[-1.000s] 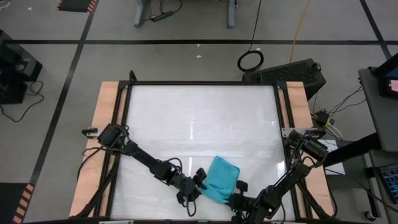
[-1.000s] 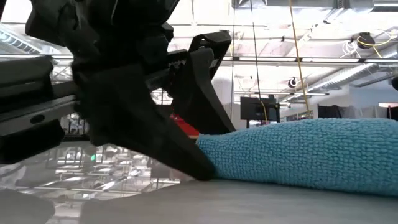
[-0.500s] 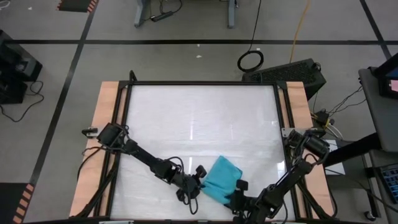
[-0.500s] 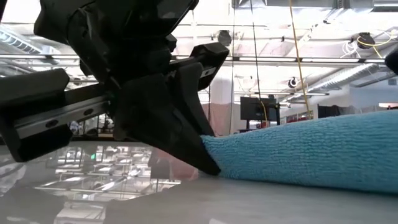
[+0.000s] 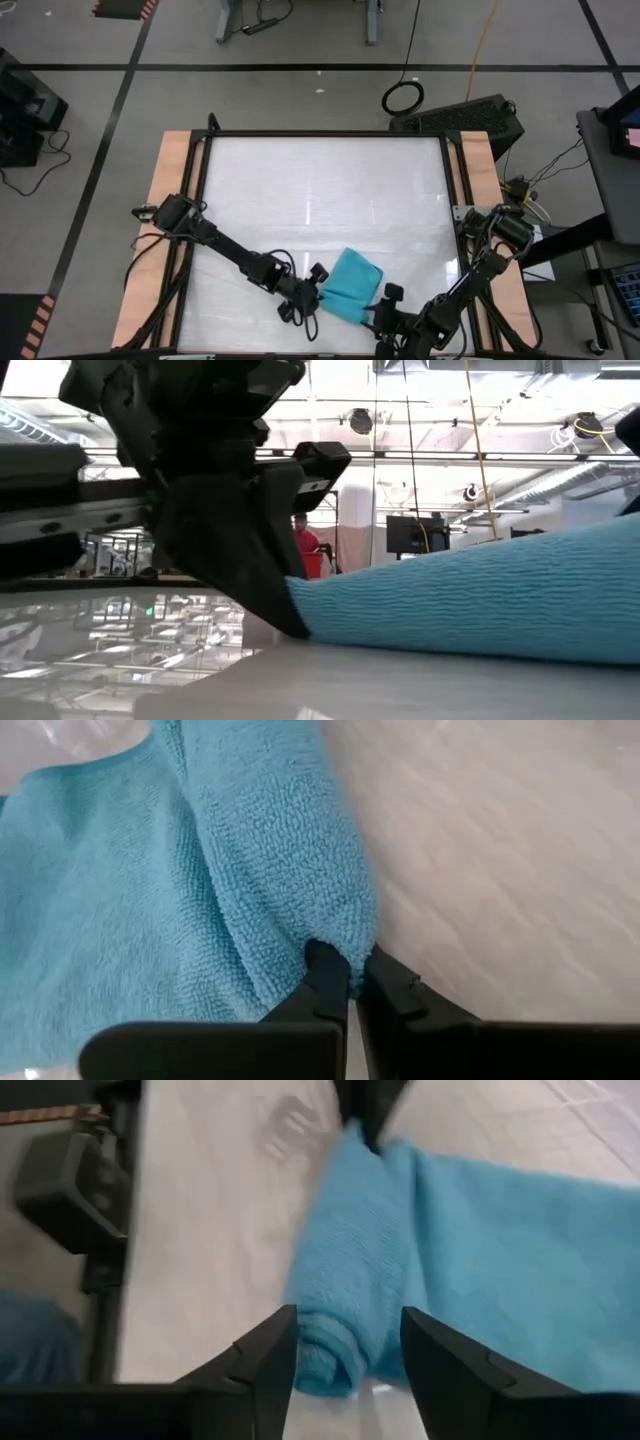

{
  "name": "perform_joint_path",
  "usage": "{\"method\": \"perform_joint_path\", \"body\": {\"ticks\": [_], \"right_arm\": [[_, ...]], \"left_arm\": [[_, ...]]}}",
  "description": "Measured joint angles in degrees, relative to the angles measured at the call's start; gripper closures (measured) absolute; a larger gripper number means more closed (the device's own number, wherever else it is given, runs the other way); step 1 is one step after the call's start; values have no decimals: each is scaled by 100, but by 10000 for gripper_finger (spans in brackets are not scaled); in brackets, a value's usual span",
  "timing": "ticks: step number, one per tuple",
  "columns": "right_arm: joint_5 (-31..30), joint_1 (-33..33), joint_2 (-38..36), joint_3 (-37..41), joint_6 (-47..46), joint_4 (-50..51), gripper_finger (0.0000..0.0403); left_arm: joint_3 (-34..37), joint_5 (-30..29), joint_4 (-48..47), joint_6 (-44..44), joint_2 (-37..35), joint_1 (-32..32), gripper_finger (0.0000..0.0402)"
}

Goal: Roll towel into tight, uniform cylinder
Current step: Roll the blue microfiber towel

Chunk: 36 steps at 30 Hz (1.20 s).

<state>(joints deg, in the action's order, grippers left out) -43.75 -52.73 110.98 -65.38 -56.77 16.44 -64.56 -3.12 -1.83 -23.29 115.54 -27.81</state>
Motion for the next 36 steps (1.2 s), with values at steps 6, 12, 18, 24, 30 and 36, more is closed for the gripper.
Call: {"method": "perform_joint_path", "body": {"ticks": [6, 12, 18, 24, 30, 36], "right_arm": [[-605, 42, 0, -2, -646, 610, 258], [-421, 486, 0, 21, -1151, 1231, 283], [568, 1160, 0, 314, -182, 583, 300], [711, 1642, -10, 621, 467, 276, 312], [706, 2115, -22, 708, 1232, 226, 314], [754, 2619, -20, 712, 2125, 126, 314]], "left_arm": [[11, 113, -295, 86, -173, -16, 390], [4, 270, -430, 449, -193, -20, 390], [4, 282, -445, 698, -196, -42, 390], [-16, 81, -635, 1296, -204, -49, 390], [-213, -42, -1187, 1856, -205, -22, 390], [-527, -548, -1987, 2353, -200, 37, 391]]}}
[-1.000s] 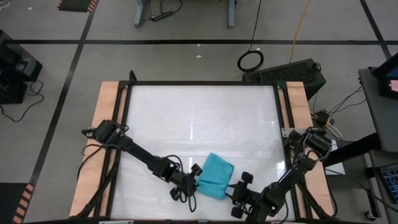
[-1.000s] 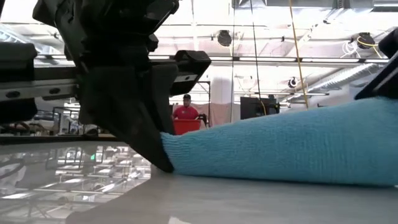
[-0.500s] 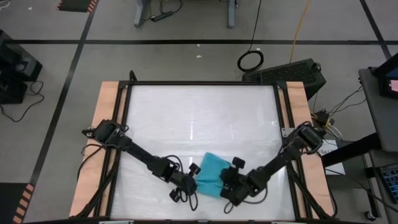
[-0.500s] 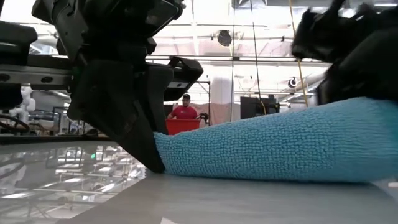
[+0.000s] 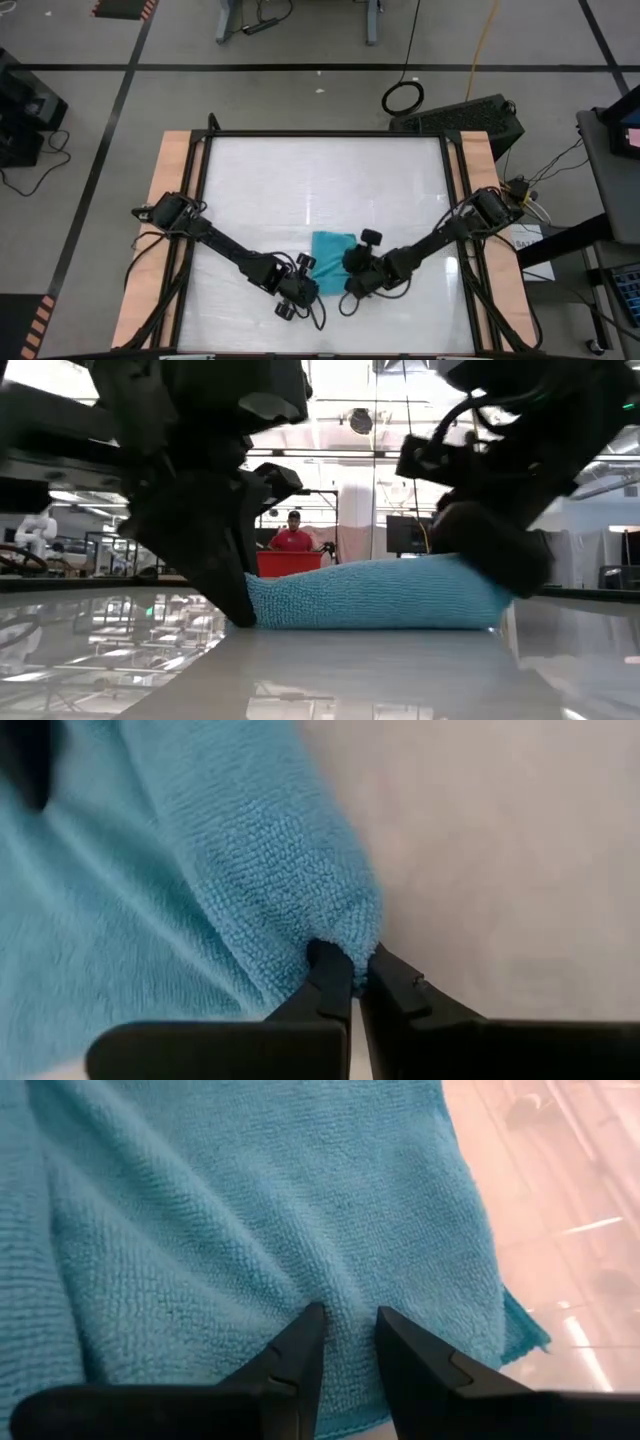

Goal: Roll towel into tight, uniform cylinder
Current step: Roll the blue microfiber towel

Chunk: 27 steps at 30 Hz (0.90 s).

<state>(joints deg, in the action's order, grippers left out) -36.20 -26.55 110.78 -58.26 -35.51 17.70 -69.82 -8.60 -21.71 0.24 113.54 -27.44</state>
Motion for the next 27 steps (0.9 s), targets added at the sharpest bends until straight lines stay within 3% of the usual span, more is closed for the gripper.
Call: {"method": "perform_joint_path", "body": {"ticks": [7, 13, 21, 27], "right_arm": [[10, 402, -13, 4, 705, 27, 314], [14, 371, -530, 48, 1140, 383, 303], [82, -355, -1609, 35, 1672, 501, 240], [197, -1161, -1388, 26, 2468, 90, 216]], "left_arm": [[-98, -194, -584, 589, -2, 263, 391], [-98, 250, -557, 688, -9, 435, 391], [-90, 844, -321, 654, -4, 625, 391], [-92, 1178, -295, 486, -4, 755, 391]]}}
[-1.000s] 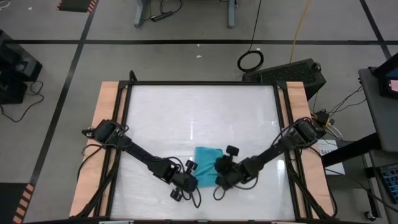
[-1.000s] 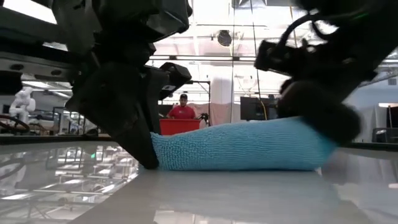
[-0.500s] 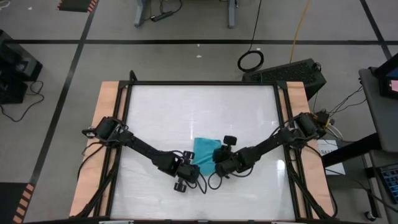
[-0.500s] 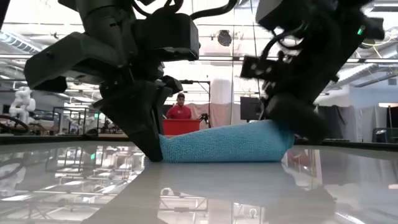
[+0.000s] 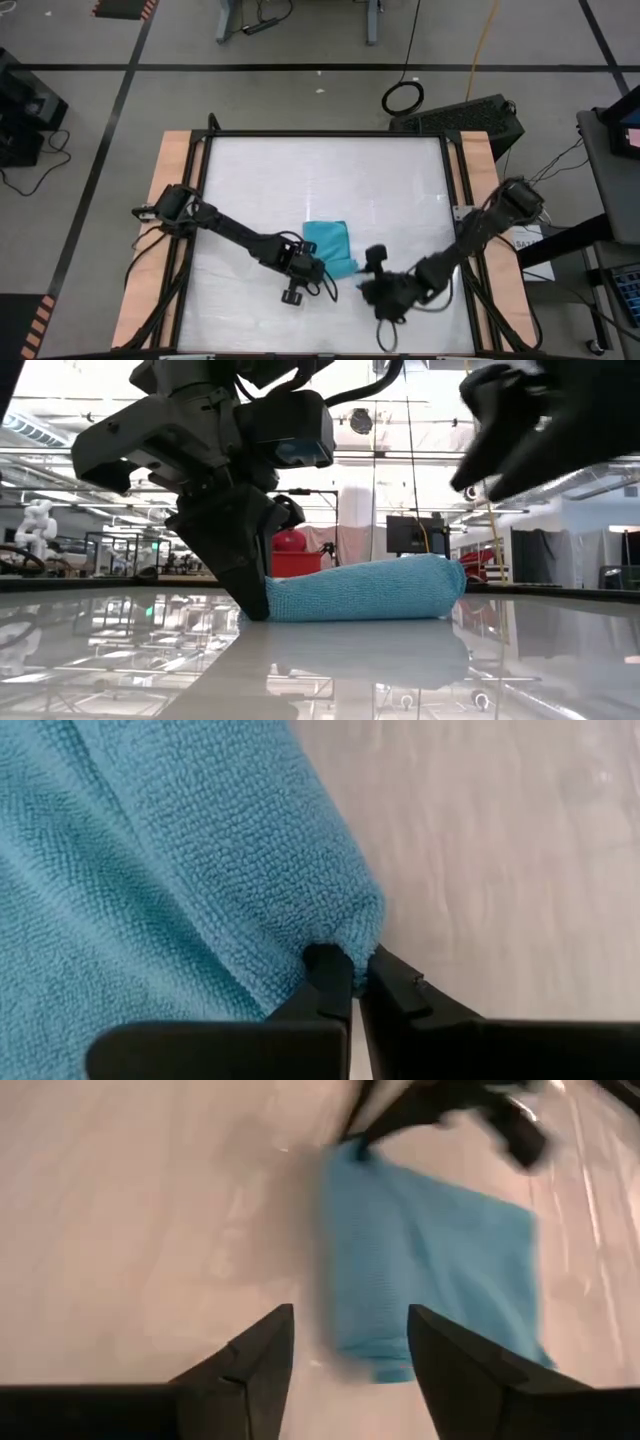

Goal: Roll towel into tight, uniform cylinder
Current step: Roll the blue microfiber towel

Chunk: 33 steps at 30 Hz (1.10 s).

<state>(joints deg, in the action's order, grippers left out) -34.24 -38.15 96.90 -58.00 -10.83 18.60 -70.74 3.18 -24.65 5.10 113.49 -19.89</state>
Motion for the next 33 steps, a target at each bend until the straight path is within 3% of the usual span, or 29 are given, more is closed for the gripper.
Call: {"method": "perform_joint_path", "body": {"ticks": [10, 23, 33], "right_arm": [[-1401, -321, 1155, 0, 693, -570, 224], [-1182, -73, 1349, -2, 1273, -849, 227], [-346, 292, 1298, 531, 1250, -1700, 227]], "left_arm": [[-2, 313, 26, -251, 7, 29, 391], [-4, 555, -12, -296, 7, 21, 391], [-4, 570, -25, -412, 7, 21, 391]]}}
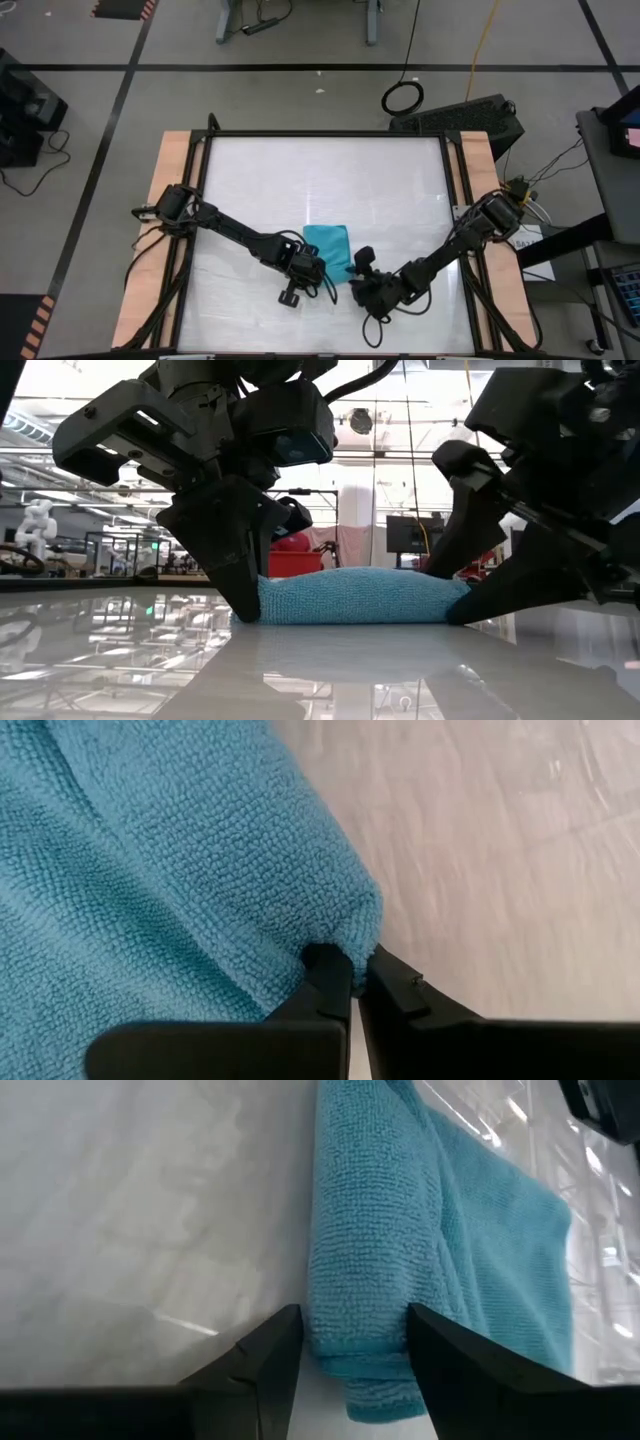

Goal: Roll towel into tight, uniform cylinder
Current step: Roll the blue microfiber towel

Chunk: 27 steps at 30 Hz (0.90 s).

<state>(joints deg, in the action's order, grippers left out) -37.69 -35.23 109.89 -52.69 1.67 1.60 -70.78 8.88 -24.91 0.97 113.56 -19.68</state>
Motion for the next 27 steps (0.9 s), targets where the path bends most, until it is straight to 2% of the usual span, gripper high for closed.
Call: {"method": "perform_joint_path", "body": {"ticks": [3, 6, 13, 16, 21, 24, 27], "right_arm": [[148, 58, 3, 123, 14, -265, 235], [210, 95, 5, 187, -71, -326, 259], [657, 252, 3, 399, -924, -473, 373], [927, 271, -94, 428, -1345, -440, 392], [2029, 292, -490, 444, -1956, -389, 385], [2917, 341, -740, 452, -2217, -358, 391], [3462, 422, -908, 450, -2485, -361, 394]], "left_arm": [[0, 12, -4, -15, 0, 0, 391], [0, 13, -5, -39, 0, -4, 391], [0, 7, -4, -131, 0, -4, 391], [7, 2, -16, -48, -55, -7, 391], [22, 19, -22, 145, -296, -10, 391], [4, 202, 116, 313, -477, 3, 391], [4, 463, 134, 514, -531, 49, 391]]}}
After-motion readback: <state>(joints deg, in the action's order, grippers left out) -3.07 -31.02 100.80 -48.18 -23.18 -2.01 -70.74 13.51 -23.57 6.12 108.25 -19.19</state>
